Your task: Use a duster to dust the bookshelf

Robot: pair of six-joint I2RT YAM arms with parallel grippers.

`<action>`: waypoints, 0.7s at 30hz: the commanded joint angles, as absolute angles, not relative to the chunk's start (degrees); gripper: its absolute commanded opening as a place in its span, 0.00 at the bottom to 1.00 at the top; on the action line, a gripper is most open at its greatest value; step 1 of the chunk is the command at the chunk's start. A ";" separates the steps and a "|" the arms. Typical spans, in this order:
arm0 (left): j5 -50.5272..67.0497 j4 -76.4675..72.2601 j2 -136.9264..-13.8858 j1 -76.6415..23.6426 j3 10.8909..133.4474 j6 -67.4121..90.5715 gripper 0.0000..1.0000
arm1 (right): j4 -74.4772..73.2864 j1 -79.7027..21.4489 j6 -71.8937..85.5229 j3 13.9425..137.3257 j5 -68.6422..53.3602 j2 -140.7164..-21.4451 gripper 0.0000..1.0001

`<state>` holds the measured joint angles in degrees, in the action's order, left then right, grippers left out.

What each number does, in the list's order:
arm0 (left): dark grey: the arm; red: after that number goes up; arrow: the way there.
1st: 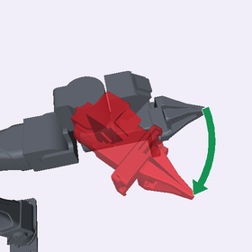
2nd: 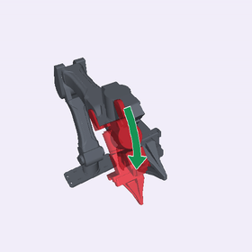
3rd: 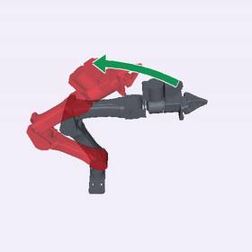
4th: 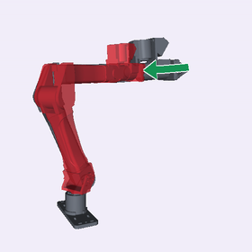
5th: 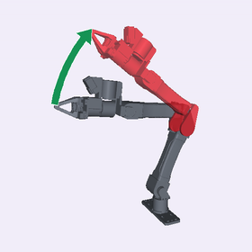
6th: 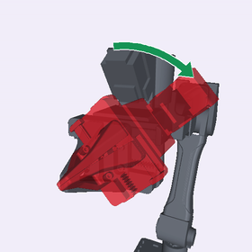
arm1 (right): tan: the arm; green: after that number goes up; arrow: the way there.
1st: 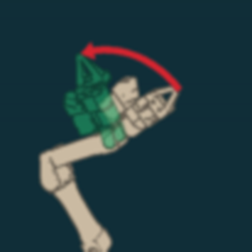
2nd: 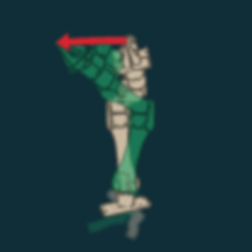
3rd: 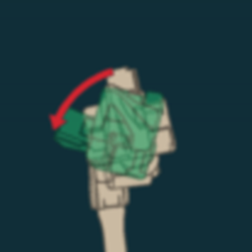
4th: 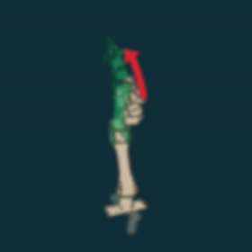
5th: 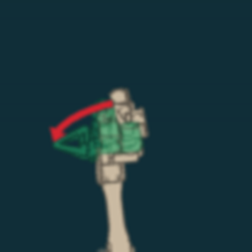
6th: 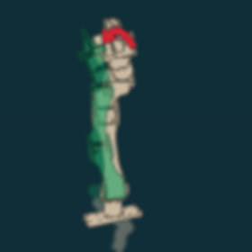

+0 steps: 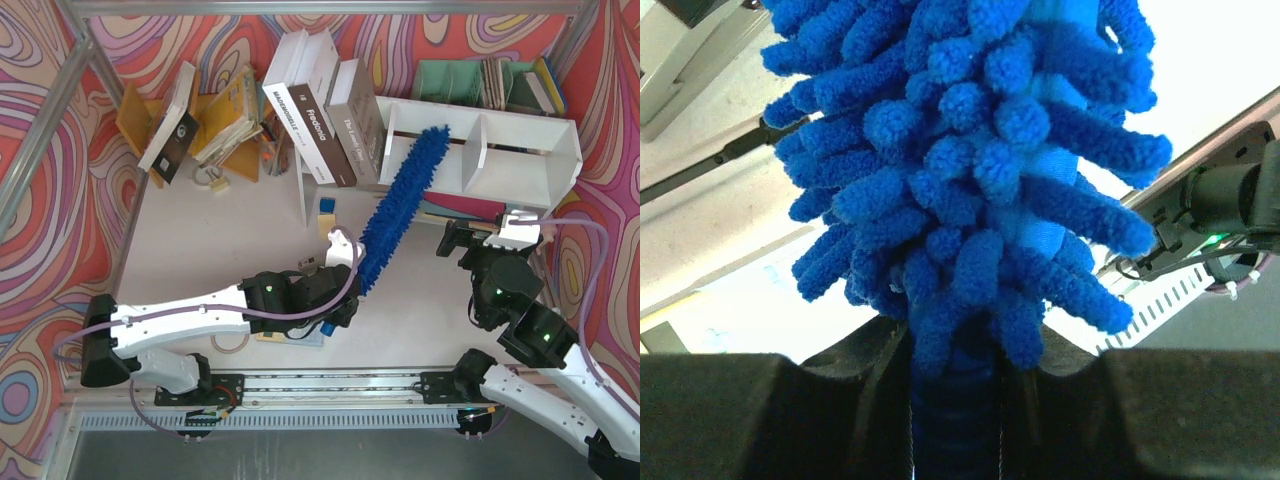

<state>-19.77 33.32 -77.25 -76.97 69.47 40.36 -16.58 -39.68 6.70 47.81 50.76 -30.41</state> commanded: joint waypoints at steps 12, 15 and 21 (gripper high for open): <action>-26.68 34.56 -75.52 -78.71 70.82 36.62 0.00 | -15.14 -39.47 6.93 47.68 51.94 -30.32 0.99; -30.61 36.47 -72.47 -78.34 69.00 38.03 0.00 | -14.95 -39.47 6.86 47.76 51.78 -30.41 0.99; -32.50 38.31 -68.91 -76.29 65.77 41.01 0.00 | -15.16 -39.49 7.03 47.72 51.60 -30.37 0.99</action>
<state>-28.10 37.69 -71.24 -77.58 68.12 38.61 -16.58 -39.68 6.70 47.81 50.81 -30.46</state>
